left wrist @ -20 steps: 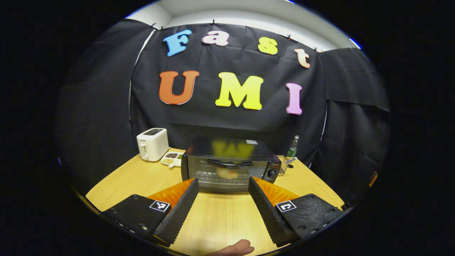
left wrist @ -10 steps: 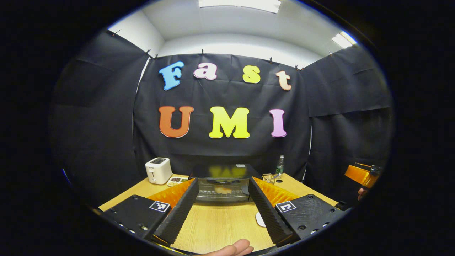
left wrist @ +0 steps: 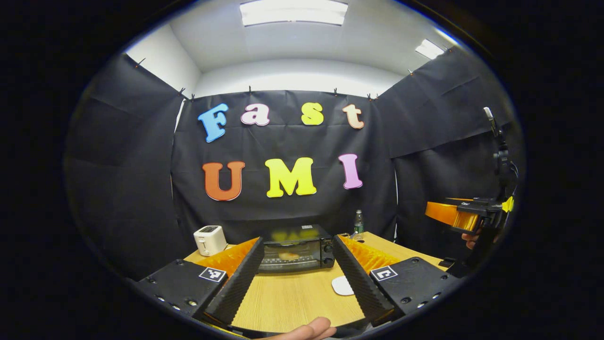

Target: Open the electric oven with the left hand, put the food in, and close the electric oven.

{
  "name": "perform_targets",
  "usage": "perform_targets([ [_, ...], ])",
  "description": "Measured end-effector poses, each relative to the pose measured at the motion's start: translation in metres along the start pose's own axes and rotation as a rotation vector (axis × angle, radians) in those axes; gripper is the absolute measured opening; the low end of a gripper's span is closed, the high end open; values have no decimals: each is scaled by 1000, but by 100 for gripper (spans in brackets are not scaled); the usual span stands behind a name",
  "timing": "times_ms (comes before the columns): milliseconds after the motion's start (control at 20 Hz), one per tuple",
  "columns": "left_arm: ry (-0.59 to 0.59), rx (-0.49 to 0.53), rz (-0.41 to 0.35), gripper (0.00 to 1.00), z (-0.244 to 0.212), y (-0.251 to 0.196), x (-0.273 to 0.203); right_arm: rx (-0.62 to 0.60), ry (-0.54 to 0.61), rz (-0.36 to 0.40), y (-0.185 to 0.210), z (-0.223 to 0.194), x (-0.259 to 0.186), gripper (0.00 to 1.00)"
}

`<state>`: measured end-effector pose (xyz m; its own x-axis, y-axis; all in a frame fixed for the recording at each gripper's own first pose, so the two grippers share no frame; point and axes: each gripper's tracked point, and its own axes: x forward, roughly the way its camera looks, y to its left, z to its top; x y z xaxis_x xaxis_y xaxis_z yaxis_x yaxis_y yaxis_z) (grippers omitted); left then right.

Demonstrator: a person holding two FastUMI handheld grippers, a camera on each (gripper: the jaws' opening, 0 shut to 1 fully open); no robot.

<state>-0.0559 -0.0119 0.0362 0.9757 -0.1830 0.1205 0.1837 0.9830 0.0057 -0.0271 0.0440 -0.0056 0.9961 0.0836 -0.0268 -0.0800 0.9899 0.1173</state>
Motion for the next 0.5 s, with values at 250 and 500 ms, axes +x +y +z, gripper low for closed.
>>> perform_targets([
  [250, 26, -25, 50, 95, -13, 14, -1, -11, -13, 15, 1, -1, -8, 96],
  [500, 27, -19, 46, 100, -13, 13, -3, 6, -16, 16, 2, -3, -8, 96],
])
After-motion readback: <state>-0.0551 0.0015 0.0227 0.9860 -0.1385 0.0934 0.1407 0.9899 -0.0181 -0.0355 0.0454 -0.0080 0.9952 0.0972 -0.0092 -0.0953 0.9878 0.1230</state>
